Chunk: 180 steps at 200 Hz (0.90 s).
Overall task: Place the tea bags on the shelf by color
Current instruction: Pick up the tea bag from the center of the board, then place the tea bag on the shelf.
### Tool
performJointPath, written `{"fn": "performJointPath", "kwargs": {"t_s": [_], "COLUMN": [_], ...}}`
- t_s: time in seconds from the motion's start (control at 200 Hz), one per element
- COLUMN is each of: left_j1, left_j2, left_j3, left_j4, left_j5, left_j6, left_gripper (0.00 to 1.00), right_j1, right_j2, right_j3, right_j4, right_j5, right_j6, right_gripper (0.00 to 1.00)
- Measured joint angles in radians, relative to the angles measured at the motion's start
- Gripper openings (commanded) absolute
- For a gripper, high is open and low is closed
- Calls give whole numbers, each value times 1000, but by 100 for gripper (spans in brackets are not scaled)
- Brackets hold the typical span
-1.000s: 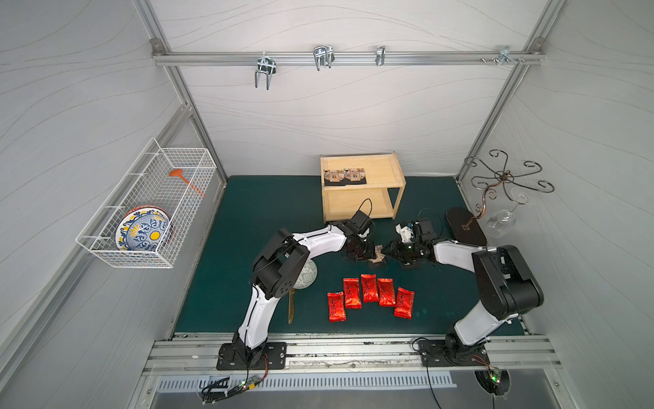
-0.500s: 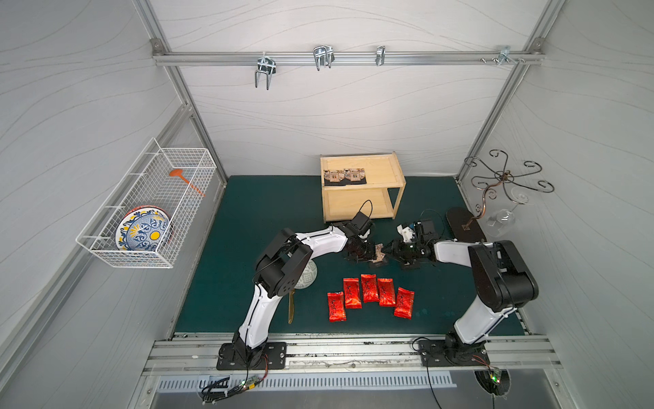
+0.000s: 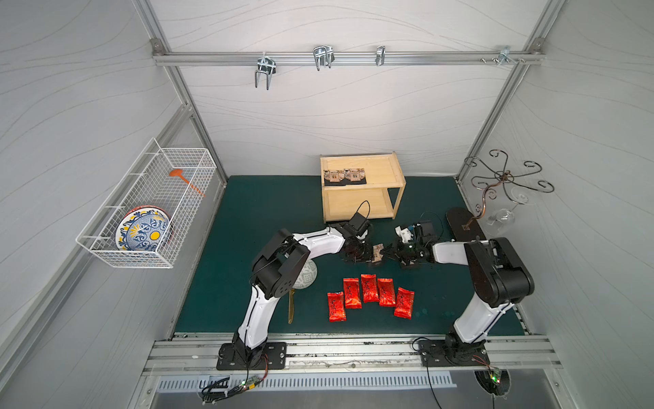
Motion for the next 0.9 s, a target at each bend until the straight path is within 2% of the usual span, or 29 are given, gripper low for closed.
{"fn": "performJointPath", "kwargs": {"t_s": [0.105, 0.275, 0.37, 0.47, 0.64, 0.9], "left_j1": [36, 118, 159, 177, 175, 175], "left_j2": [-95, -331, -435, -494, -495, -486], "left_j3": [-39, -85, -104, -116, -119, -119], "left_j4": [-27, -68, -76, -99, -136, -157], "left_j5": [-3, -21, -33, -44, -51, -59], "left_j6": [2, 15, 30, 45, 73, 105], "left_gripper": [36, 38, 38, 38, 39, 40], "right_j1": [0, 0, 0, 0, -5, -14], "right_j2": [-76, -275, -355, -375, -283, 16], "right_j3": [-7, 9, 74, 193, 430, 784], "right_j4": [-18, -75, -137, -192, -224, -249], "right_j5": [-3, -8, -4, 0, -3, -10], "right_j6": [2, 2, -6, -24, -42, -55], "right_gripper": [0, 0, 0, 0, 0, 0]}}
